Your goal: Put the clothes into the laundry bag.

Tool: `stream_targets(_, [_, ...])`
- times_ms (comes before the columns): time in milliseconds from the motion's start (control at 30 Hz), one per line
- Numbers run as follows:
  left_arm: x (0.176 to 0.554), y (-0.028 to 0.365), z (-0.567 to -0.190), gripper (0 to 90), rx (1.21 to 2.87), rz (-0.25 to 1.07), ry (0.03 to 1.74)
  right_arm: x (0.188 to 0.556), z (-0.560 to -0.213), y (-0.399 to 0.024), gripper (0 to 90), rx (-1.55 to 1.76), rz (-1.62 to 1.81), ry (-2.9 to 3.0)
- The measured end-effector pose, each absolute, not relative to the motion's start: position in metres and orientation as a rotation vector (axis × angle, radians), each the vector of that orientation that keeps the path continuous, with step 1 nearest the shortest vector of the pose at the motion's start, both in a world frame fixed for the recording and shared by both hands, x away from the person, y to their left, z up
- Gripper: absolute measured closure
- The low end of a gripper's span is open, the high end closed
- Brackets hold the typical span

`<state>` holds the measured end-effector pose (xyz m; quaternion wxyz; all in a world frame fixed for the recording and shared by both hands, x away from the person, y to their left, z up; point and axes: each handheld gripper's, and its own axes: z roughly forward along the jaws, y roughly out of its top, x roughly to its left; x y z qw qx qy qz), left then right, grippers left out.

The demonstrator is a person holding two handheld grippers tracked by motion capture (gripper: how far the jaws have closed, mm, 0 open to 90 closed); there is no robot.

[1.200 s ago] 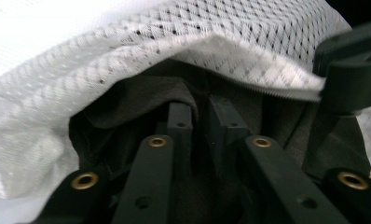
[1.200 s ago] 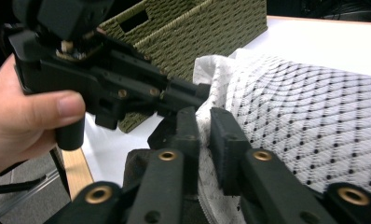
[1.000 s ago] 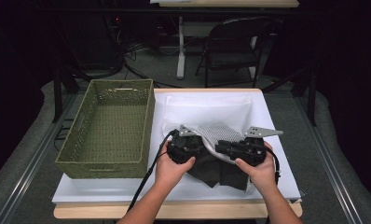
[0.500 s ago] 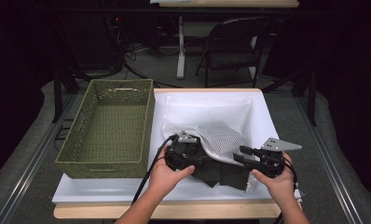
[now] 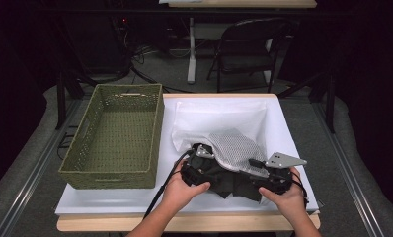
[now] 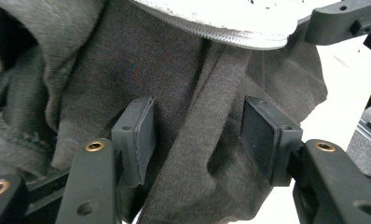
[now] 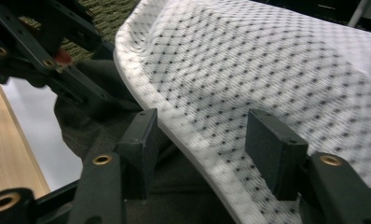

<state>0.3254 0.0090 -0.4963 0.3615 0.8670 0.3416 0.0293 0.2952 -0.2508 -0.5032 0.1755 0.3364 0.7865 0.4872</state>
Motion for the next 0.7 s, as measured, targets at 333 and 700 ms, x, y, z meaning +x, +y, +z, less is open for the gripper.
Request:
stream_targets(333, [0.329, 0.003, -0.508, 66.5, 2.232, 0.103, 0.917, 0.3, -0.51, -0.23, 42.7, 0.881, 1.335, 2.281])
stream_targets(700, [0.328, 0.004, -0.507, 80.2, 2.204, 0.094, 0.916, 0.305, -0.515, -0.216, 61.2, 0.849, 1.254, 2.277])
